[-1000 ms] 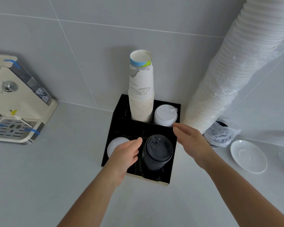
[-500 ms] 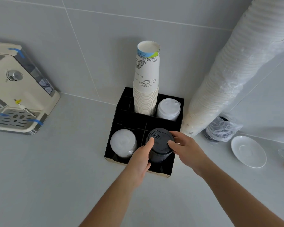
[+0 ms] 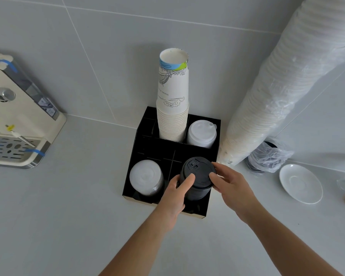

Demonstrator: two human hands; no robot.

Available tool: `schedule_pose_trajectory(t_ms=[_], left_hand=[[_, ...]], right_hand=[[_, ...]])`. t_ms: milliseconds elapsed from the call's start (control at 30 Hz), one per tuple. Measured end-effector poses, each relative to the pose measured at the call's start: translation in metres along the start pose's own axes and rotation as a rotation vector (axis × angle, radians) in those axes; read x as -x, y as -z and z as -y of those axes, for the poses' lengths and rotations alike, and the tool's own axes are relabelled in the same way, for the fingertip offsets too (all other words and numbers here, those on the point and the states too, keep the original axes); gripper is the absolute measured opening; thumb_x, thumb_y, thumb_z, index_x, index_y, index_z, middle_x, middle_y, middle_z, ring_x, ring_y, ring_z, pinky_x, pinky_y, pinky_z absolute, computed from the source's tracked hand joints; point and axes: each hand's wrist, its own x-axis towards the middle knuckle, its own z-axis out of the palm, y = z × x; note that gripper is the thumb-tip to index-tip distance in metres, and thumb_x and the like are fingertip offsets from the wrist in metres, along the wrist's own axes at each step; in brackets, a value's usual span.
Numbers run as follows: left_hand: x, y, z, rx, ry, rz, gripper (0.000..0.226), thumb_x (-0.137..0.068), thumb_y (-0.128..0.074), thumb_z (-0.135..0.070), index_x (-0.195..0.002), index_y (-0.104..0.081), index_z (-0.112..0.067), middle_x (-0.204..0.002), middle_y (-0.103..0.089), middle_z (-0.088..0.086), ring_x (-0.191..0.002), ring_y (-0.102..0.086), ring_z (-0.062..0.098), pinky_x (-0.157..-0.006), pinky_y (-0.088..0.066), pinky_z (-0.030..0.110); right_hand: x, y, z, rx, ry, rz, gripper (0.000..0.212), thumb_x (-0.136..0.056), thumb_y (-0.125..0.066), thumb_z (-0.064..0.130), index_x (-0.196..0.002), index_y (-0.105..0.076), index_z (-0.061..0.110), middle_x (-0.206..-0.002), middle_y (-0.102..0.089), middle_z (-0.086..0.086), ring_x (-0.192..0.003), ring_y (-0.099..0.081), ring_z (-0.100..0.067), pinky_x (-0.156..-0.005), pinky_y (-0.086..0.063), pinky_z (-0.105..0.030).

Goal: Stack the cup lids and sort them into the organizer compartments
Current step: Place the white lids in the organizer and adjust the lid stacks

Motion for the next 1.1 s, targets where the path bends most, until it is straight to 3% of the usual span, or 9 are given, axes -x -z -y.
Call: schedule_pose_trajectory(t_ms=[133, 367, 467, 533, 667, 900, 1000, 1033, 1100], left_hand=[[-0.001, -0.002, 0.001, -0.017, -0.048, -0.028, 0.09, -0.06, -0.067, -0.069, -0.14, -0.041, -0.038, -0.142, -0.048, -0.011, -0.122, -0.047, 0.017, -0.1, -0.039, 0.032], [0.0, -0.002, 0.001, 0.003, -0.052, -0.047, 0.073, -0.076, -0.065, -0.059, -0.141, -0.041, -0.036, -0.138, -0.047, -0.009, -0.116, -0.046, 0.018, -0.096, -0.04, 0.034], [0.003, -0.004, -0.002, -0.005, -0.054, -0.048, 0.083, -0.067, -0.066, -0.065, -0.142, -0.04, -0.038, -0.142, -0.045, -0.009, -0.126, -0.045, 0.021, -0.101, -0.039, 0.036], [0.005, -0.004, -0.004, -0.013, -0.058, -0.052, 0.094, -0.06, -0.067, -0.07, -0.143, -0.039, -0.038, -0.145, -0.045, -0.01, -0.133, -0.042, 0.02, -0.107, -0.036, 0.038], [0.01, -0.005, -0.008, 0.028, -0.042, -0.034, 0.089, -0.071, -0.066, -0.063, -0.148, -0.033, -0.034, -0.151, -0.04, -0.007, -0.14, -0.035, 0.021, -0.11, -0.033, 0.042], [0.03, -0.002, -0.011, -0.045, -0.08, -0.093, 0.082, -0.074, -0.058, -0.065, -0.145, -0.042, -0.027, -0.147, -0.044, -0.007, -0.136, -0.039, 0.018, -0.115, -0.031, 0.042], [0.037, 0.007, -0.008, -0.026, -0.107, -0.104, 0.046, -0.085, -0.052, -0.059, -0.124, -0.055, -0.034, -0.118, -0.052, -0.008, -0.114, -0.048, 0.012, -0.112, -0.034, 0.037], [0.04, 0.012, -0.007, -0.009, -0.1, -0.095, 0.025, -0.089, -0.05, -0.056, -0.102, -0.056, -0.036, -0.103, -0.05, -0.008, -0.1, -0.049, 0.01, -0.104, -0.039, 0.032], [0.05, 0.022, -0.004, 0.047, -0.093, -0.086, 0.023, -0.092, -0.05, -0.05, -0.078, -0.047, -0.032, -0.083, -0.04, -0.008, -0.079, -0.042, 0.008, -0.083, -0.042, 0.025]], right_hand=[[-0.002, -0.001, -0.003, -0.043, 0.013, 0.019, 0.031, -0.098, -0.053, 0.02, -0.112, -0.065, 0.045, -0.11, -0.075, 0.017, -0.108, -0.068, -0.006, -0.105, -0.049, -0.041], [-0.002, -0.004, -0.005, -0.095, -0.021, 0.001, 0.032, -0.097, -0.053, 0.021, -0.112, -0.065, 0.046, -0.11, -0.075, 0.019, -0.111, -0.067, -0.005, -0.105, -0.048, -0.039], [-0.002, -0.004, 0.002, -0.152, -0.09, -0.025, 0.035, -0.095, -0.056, 0.017, -0.117, -0.065, 0.043, -0.106, -0.073, 0.024, -0.111, -0.065, -0.006, -0.105, -0.047, -0.036], [0.0, -0.004, 0.008, -0.145, -0.105, -0.009, 0.036, -0.094, -0.054, 0.014, -0.1, -0.073, 0.045, -0.103, -0.076, 0.019, -0.11, -0.066, -0.011, -0.104, -0.048, -0.036], [0.01, -0.004, 0.019, -0.251, -0.159, -0.005, 0.032, -0.096, -0.052, 0.008, -0.097, -0.074, 0.03, -0.104, -0.077, 0.009, -0.11, -0.066, -0.013, -0.094, -0.051, -0.028], [0.034, 0.006, 0.029, -0.375, -0.192, -0.071, 0.04, -0.095, -0.058, 0.012, -0.134, -0.059, 0.015, -0.134, -0.061, 0.002, -0.129, -0.052, -0.014, -0.114, -0.037, -0.035], [0.044, 0.009, 0.031, -0.432, -0.167, -0.096, 0.045, -0.095, -0.057, 0.012, -0.139, -0.053, 0.012, -0.14, -0.055, 0.0, -0.13, -0.051, -0.014, -0.116, -0.036, -0.036], [0.047, 0.009, 0.032, -0.451, -0.154, -0.104, 0.043, -0.095, -0.056, 0.011, -0.138, -0.054, 0.012, -0.139, -0.056, 0.0, -0.128, -0.052, -0.014, -0.116, -0.036, -0.036], [0.055, 0.006, 0.034, -0.481, -0.125, -0.12, 0.039, -0.096, -0.055, 0.01, -0.135, -0.056, 0.012, -0.136, -0.059, 0.0, -0.127, -0.054, -0.015, -0.115, -0.037, -0.037]])
